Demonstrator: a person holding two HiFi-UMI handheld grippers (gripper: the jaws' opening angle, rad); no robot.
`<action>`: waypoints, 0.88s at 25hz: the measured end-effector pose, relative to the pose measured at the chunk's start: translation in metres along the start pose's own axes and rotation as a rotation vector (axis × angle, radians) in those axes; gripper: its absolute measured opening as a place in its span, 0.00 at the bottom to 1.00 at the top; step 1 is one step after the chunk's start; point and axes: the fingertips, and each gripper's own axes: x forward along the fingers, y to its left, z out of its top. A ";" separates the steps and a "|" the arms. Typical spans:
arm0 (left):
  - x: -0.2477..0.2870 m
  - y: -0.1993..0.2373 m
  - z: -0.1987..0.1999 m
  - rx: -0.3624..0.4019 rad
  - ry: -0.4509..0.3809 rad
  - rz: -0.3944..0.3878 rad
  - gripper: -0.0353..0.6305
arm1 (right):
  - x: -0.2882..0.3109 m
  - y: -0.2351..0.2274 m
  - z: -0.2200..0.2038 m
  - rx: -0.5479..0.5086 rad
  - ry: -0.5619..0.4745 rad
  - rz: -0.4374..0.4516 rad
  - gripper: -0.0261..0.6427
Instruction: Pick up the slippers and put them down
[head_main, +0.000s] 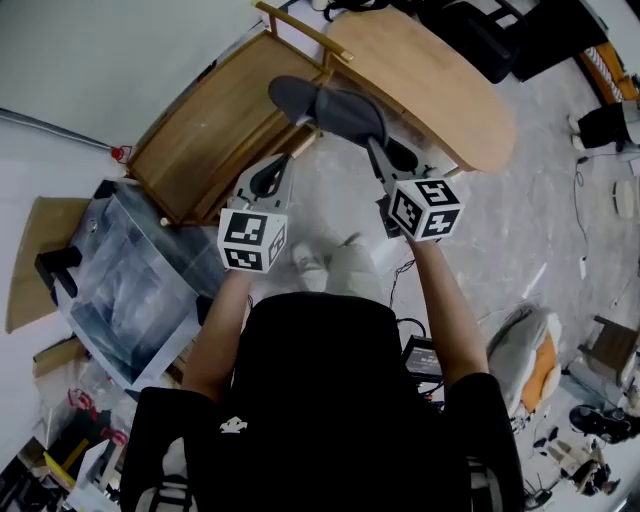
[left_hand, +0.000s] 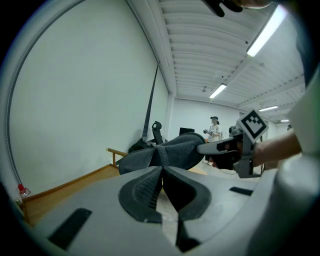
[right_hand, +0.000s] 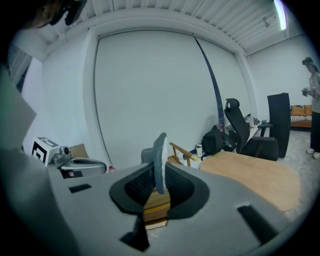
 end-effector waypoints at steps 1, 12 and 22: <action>0.003 -0.003 -0.002 0.005 0.006 -0.009 0.06 | -0.003 -0.004 -0.003 0.008 0.001 -0.009 0.12; 0.035 -0.030 -0.023 0.012 0.064 -0.059 0.06 | -0.029 -0.051 -0.032 0.085 0.028 -0.082 0.12; 0.056 -0.070 -0.043 -0.015 0.116 -0.084 0.06 | -0.062 -0.085 -0.063 0.130 0.078 -0.119 0.12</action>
